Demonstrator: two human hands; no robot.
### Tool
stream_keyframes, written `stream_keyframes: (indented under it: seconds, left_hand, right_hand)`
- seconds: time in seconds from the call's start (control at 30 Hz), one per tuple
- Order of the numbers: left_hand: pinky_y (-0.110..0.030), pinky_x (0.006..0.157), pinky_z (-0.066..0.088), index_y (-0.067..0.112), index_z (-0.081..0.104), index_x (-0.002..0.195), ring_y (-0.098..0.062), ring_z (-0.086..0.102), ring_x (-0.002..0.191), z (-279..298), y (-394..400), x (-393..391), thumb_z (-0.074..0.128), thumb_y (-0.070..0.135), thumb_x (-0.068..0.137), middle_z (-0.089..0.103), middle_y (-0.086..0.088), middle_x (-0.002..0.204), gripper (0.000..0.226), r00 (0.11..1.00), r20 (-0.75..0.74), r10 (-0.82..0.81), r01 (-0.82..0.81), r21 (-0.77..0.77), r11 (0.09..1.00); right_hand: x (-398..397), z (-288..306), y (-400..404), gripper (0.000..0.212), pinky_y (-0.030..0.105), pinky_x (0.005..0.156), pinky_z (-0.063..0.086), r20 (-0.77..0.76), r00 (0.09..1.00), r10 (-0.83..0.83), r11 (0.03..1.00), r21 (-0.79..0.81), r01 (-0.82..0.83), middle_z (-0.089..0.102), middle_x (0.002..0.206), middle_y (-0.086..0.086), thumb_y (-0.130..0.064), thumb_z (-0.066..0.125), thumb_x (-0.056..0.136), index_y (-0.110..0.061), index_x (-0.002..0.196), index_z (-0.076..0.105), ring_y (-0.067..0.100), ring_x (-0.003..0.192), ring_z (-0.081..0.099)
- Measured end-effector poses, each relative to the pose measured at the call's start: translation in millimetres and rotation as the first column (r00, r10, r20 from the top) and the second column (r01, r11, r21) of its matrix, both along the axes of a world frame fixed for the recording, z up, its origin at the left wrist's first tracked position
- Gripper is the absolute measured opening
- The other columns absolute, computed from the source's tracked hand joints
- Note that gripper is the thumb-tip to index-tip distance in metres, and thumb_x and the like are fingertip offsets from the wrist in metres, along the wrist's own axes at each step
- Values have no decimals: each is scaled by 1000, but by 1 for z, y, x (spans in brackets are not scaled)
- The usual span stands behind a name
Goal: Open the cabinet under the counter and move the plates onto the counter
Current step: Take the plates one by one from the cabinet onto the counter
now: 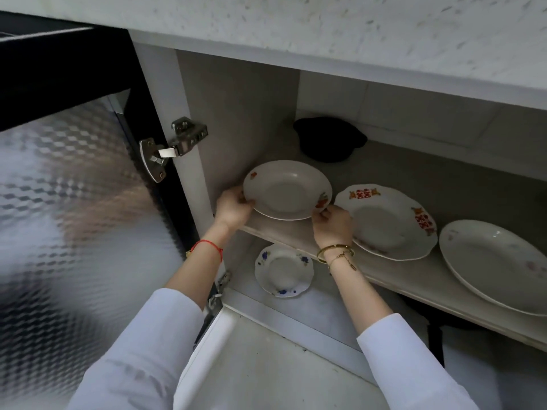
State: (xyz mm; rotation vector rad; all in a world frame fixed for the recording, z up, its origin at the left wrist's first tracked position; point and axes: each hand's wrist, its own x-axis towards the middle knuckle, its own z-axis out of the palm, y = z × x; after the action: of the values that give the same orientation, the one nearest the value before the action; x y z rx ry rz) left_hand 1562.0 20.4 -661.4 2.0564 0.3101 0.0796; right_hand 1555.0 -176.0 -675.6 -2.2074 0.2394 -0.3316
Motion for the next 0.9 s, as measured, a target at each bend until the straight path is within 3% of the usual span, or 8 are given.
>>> stream_keyframes:
  seconds: [0.1, 0.2, 0.27, 0.4, 0.47, 0.53, 0.7, 0.9]
  left_hand:
    - [-41, 106, 45, 5, 59, 127, -28, 58, 120, 3, -4, -13, 62, 4, 89, 64, -14, 126, 39, 999, 6, 48, -47, -108, 993]
    - [-25, 99, 44, -1, 54, 131, -20, 57, 118, 8, -11, -37, 60, -5, 89, 61, -7, 125, 42, 995, 65, 73, -58, -211, 976]
    - [-16, 90, 43, 0, 54, 131, -11, 55, 111, 13, -15, -56, 62, -3, 89, 59, 1, 115, 42, 990, 106, 95, -65, -259, 964]
    - [-18, 94, 48, 9, 59, 127, -4, 63, 104, 14, -17, -95, 64, 0, 88, 65, 4, 114, 41, 972, 200, 122, -71, -247, 966]
    - [-11, 92, 48, 15, 61, 127, 13, 63, 93, 13, -18, -117, 64, 1, 87, 66, 13, 108, 43, 960, 242, 143, -85, -236, 968]
    - [-7, 90, 47, 18, 60, 129, 21, 61, 89, 12, -21, -140, 65, 1, 86, 63, 23, 104, 47, 948, 275, 159, -92, -242, 966]
    - [-34, 101, 50, 35, 60, 125, 3, 66, 104, 13, -25, -198, 65, -1, 83, 68, 28, 106, 56, 929, 302, 214, -116, -312, 943]
    - [-36, 103, 49, 17, 55, 136, -6, 64, 113, 15, -30, -261, 62, -5, 85, 68, 9, 121, 56, 912, 342, 228, -91, -374, 923]
  right_hand:
    - [-6, 2, -3, 17, 21, 70, 42, 42, 999, 11, 999, 39, -13, 73, 93, 15, -13, 60, 86, 2, 86, 69, 29, 88, 68]
    - [-20, 5, -5, 12, 18, 72, 44, 89, 996, 16, 995, 96, -24, 74, 95, 10, -11, 60, 83, -2, 86, 69, 22, 91, 69]
    - [-34, 9, -6, 10, 8, 66, 41, 128, 991, 21, 991, 127, -37, 75, 93, 6, -9, 61, 82, -5, 85, 69, 17, 89, 68]
    - [-74, 22, -9, 7, -5, 61, 36, 217, 976, 35, 988, 138, -66, 73, 85, 1, -4, 63, 80, -4, 83, 70, 6, 77, 63]
    - [-99, 30, -11, 14, -1, 73, 45, 202, 978, 60, 965, 237, -108, 69, 90, -8, -4, 65, 82, -4, 95, 71, -3, 79, 61]
    - [-123, 34, -12, 23, 14, 86, 50, 165, 983, 81, 941, 312, -130, 65, 92, -15, -5, 65, 83, -6, 106, 68, -11, 79, 61]
    - [-177, 35, -18, 35, 1, 77, 46, 157, 984, 89, 918, 371, -142, 64, 101, -14, -7, 67, 84, -10, 118, 64, -24, 80, 57]
    - [-234, 37, -26, 40, 2, 79, 47, 172, 978, 121, 903, 391, -181, 65, 106, -13, -7, 70, 82, -11, 121, 63, -21, 86, 59]
